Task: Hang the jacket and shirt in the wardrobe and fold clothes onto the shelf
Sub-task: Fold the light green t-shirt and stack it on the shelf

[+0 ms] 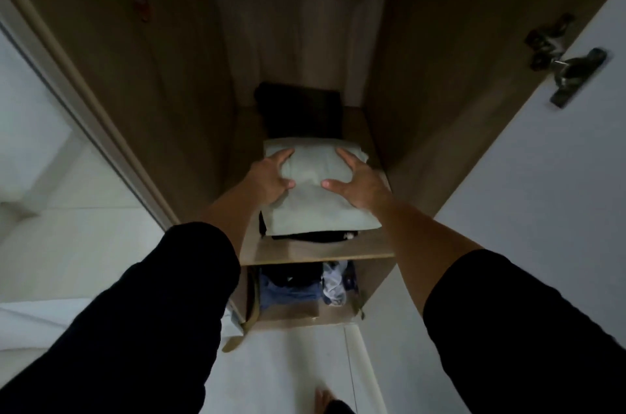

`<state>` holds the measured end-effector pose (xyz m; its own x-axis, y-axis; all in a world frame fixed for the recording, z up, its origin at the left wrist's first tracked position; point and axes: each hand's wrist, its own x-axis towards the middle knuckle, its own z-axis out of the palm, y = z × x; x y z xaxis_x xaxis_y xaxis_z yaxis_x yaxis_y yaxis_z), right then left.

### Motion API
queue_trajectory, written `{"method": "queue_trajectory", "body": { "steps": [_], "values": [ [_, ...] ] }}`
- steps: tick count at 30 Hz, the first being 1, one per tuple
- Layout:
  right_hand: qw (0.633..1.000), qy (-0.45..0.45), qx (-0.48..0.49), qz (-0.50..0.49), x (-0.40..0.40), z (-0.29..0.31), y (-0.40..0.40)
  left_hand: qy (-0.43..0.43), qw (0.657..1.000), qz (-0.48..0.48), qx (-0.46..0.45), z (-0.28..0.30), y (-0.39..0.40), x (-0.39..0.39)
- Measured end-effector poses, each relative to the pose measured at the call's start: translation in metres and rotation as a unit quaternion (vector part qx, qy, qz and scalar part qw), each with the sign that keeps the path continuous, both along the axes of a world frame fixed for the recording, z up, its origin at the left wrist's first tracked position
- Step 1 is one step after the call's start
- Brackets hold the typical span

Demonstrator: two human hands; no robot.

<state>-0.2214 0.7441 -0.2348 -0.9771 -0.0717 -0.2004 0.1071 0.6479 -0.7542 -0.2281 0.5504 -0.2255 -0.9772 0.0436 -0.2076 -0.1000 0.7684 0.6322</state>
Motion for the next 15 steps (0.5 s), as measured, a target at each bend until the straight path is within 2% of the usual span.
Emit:
{"method": "queue_trajectory", "body": {
  "steps": [8,12,15],
  "values": [
    [0.998,-0.025,0.049,0.008,-0.045,-0.103,-0.002,-0.032,0.999,-0.018,-0.011,-0.113,-0.002,-0.047],
    [0.996,-0.044,0.079,0.027,-0.047,-0.115,-0.002,-0.073,0.997,-0.019,-0.022,-0.127,-0.004,-0.051],
    [0.984,-0.052,0.168,0.025,-0.034,-0.096,-0.003,-0.087,0.991,0.006,-0.099,-0.107,-0.003,-0.036]
  ]
}}
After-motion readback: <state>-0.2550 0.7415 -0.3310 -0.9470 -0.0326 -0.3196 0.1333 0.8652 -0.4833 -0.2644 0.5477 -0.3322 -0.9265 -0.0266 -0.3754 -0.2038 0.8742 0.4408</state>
